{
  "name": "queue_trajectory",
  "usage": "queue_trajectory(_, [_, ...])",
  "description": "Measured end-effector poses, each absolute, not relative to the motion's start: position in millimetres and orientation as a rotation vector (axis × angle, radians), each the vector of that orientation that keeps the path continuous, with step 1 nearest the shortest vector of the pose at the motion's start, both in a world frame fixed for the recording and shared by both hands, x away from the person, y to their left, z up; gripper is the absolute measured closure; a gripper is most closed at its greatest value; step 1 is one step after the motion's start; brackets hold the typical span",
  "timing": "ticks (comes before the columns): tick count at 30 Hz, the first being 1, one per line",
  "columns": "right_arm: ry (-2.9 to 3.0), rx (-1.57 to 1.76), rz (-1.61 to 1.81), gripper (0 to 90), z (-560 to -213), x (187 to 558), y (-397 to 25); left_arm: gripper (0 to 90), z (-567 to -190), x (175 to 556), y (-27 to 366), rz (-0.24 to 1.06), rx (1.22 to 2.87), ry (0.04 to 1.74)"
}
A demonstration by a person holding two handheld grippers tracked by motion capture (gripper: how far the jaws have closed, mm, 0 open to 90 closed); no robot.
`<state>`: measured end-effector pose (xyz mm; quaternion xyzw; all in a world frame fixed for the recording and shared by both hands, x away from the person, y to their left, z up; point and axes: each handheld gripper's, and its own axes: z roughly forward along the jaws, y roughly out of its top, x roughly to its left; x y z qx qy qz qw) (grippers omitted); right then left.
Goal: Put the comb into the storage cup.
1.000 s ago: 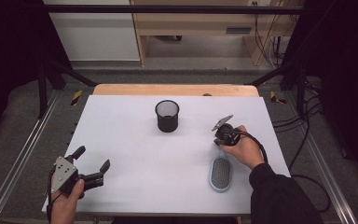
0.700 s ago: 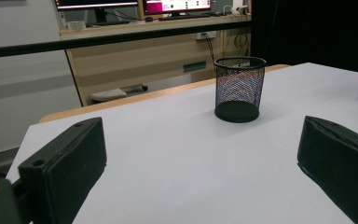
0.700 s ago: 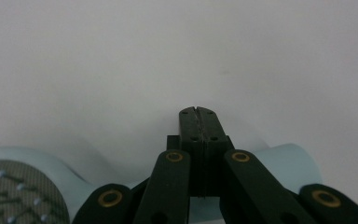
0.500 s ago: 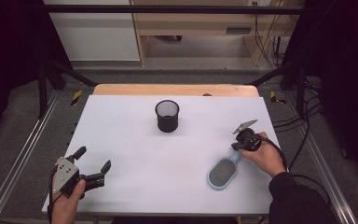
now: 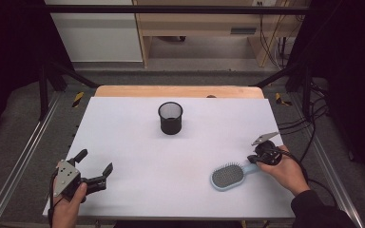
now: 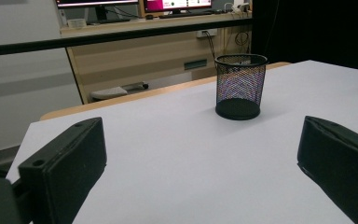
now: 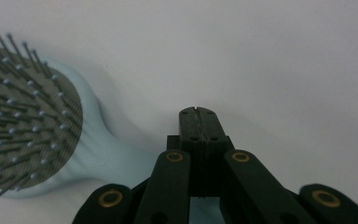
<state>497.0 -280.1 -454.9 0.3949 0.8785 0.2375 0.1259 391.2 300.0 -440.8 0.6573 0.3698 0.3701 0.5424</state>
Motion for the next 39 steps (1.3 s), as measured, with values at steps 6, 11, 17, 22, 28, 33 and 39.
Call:
queue_trajectory(6, [2.564,1.149,0.729,90.0,-455,474,-286,1.3,-441,391,299,0.878,1.565,0.879])
queue_trajectory(11, [2.577,1.142,0.737,90.0,-455,458,-287,1.3,-441,391,299,0.885,1.566,0.877])
queue_trajectory(17, [2.597,1.115,0.753,90.0,-452,439,-286,1.3,-442,391,300,0.878,1.570,0.881])
queue_trajectory(22, [2.608,1.111,0.750,90.0,-453,427,-283,1.3,-442,391,298,0.872,1.582,0.872])
queue_trajectory(28, [2.622,1.096,0.745,90.0,-453,415,-280,1.3,-443,391,298,0.865,1.585,0.873])
queue_trajectory(33, [2.631,1.089,0.745,90.0,-452,407,-277,1.3,-443,391,297,0.861,1.591,0.872])
queue_trajectory(39, [2.637,1.083,0.751,90.0,-451,400,-275,1.3,-443,392,297,0.860,1.592,0.872])
